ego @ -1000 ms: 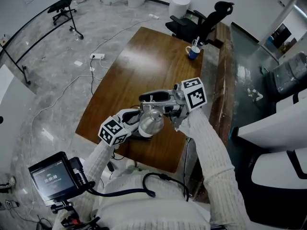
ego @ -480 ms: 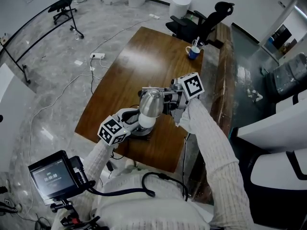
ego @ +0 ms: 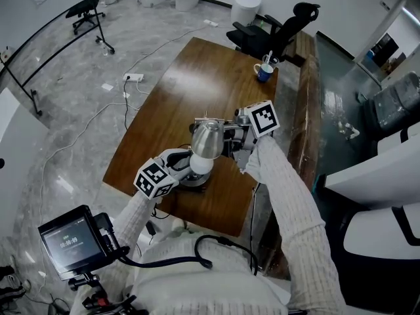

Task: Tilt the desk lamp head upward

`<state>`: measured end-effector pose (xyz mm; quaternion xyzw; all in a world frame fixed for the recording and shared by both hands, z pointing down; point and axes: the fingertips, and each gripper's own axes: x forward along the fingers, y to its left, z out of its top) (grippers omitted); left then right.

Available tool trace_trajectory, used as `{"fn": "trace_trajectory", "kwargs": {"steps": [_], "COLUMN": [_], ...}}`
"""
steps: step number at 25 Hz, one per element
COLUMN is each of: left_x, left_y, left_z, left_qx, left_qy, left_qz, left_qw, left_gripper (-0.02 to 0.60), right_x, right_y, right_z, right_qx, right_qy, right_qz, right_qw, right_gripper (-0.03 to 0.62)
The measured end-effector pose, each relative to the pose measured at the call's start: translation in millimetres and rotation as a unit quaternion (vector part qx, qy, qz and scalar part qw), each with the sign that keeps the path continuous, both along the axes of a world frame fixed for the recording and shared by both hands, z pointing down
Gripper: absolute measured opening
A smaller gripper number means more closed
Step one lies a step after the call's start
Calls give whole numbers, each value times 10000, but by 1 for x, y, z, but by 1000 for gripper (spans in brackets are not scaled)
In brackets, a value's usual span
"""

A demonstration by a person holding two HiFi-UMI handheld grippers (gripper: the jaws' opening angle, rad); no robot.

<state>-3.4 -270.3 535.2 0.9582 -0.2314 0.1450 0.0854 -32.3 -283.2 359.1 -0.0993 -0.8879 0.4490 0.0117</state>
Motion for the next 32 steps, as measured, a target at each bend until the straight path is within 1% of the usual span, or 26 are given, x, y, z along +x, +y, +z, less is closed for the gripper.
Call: {"fn": "trace_trajectory", "kwargs": {"steps": [5,7,9,12,14,15,16,18,19,20,22,24,25,27,29,30,32], "left_x": [-2,-4,-4,-5,-9,-13,-18,-27,-32,-35,-39,-35,-30,-23,-23,-25,-29], "left_y": [1,2,4,6,5,3,3,3,4,8,26,54,67,87,99,104,121], "left_z": [1,2,4,4,-1,-4,-8,-17,-23,-29,-43,-57,-62,-67,-66,-64,-57], "left_qx": [-49,-102,-145,-162,-172,-188,-204,-207,-190,-168,-106,-65,-84,-218,-403,-476,-575], "left_qy": [106,128,119,82,151,208,266,353,385,419,520,704,819,1020,1108,1078,884], "left_qz": [-27,-22,-8,-33,-140,-217,-296,-433,-497,-575,-790,-990,-1045,-1155,-1419,-1605,-1943], "left_qw": [9999,9999,9998,9998,9996,9994,9990,9982,9978,9973,9955,9926,9911,9878,9828,9800,9753], "left_gripper": [147,147,155,167,166,167,167,164,153,128,68,9,9,9,9,9,8], "right_x": [3,7,13,30,48,58,68,86,92,98,108,115,117,115,104,98,84], "right_y": [-1,-1,-3,-12,-22,-28,-32,-33,-29,-22,5,46,66,98,123,134,159], "right_z": [-1,-1,-1,-4,-5,-5,-6,-6,-5,-3,2,10,17,35,55,63,78], "right_qx": [446,660,845,1102,1289,1342,1369,1443,1519,1603,1647,1516,1487,1566,1734,1832,2052], "right_qy": [28,5,-10,-59,-91,-141,-217,-350,-361,-338,-336,-446,-434,-158,344,631,1187], "right_qz": [393,492,626,1098,1636,1968,2305,2872,3102,3325,3783,4228,4432,4808,5115,5231,5349], "right_qw": [9982,9966,9945,9878,9780,9711,9632,9463,9377,9288,9103,8924,8829,8626,8409,8299,8109], "right_gripper": [207,235,247,249,238,210,159,103,72,46,15,5,-6,-18,-18,-17,-17]}}
